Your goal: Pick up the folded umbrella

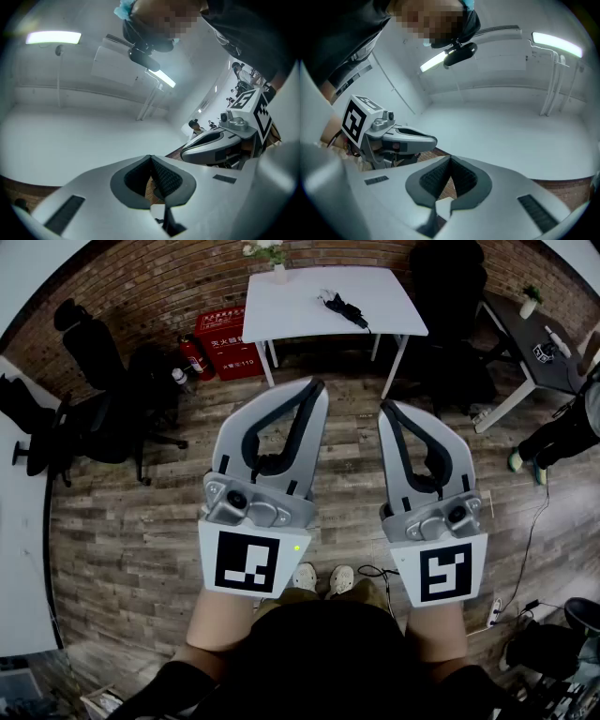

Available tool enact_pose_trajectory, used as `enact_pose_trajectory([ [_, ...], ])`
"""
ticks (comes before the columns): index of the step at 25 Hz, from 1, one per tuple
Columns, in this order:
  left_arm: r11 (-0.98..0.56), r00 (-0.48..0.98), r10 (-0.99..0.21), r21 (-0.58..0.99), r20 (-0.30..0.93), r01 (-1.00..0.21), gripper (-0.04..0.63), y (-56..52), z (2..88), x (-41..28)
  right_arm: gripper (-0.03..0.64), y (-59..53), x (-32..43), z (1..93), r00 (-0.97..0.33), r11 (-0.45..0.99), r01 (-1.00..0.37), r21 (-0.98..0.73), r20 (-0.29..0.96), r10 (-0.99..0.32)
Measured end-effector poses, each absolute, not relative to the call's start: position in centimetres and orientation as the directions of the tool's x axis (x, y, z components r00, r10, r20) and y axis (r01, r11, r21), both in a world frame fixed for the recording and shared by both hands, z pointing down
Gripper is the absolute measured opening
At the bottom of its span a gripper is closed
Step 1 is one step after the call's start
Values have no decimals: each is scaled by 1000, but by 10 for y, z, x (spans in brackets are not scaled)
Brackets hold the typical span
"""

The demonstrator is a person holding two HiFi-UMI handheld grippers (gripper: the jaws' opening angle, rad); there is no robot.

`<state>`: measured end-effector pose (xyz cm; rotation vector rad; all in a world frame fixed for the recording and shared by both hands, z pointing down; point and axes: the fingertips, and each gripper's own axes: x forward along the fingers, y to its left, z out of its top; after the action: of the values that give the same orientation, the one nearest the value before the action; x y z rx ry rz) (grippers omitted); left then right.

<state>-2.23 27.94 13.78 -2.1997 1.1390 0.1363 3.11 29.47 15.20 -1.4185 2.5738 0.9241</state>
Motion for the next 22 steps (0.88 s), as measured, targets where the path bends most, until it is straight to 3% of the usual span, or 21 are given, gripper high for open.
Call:
enact_pose_trajectory([
  [22,-413,610,-701,-487,-369,-770,11,275,137,-37,28,292,21,151,-570,393,-790,470,-329,-753],
])
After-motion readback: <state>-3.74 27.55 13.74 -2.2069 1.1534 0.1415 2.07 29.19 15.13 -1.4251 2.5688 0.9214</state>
